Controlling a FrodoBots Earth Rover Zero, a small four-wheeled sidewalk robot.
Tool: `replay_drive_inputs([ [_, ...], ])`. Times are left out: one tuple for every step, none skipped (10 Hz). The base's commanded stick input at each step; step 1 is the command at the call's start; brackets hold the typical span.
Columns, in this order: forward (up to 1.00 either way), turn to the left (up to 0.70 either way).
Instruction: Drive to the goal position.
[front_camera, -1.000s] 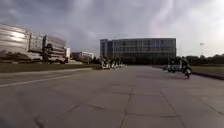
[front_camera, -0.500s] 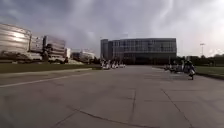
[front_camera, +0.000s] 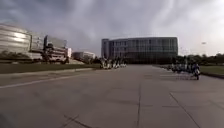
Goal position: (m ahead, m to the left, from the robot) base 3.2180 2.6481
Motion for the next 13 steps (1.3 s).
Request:
replay_drive_inputs([
  [0.45, 0.0],
  [0.45, 0.0],
  [0.45, 0.0],
  [0.45, -0.01],
  [0.45, -0.15],
  [0.45, -0.27],
  [0.45, -0.27],
  [0.45, -0.27],
  [0.45, -0.27],
  [0.45, -0.22],
  [0.45, -0.05],
  [0.45, 0.0],
  [0.45, 0.0],
])
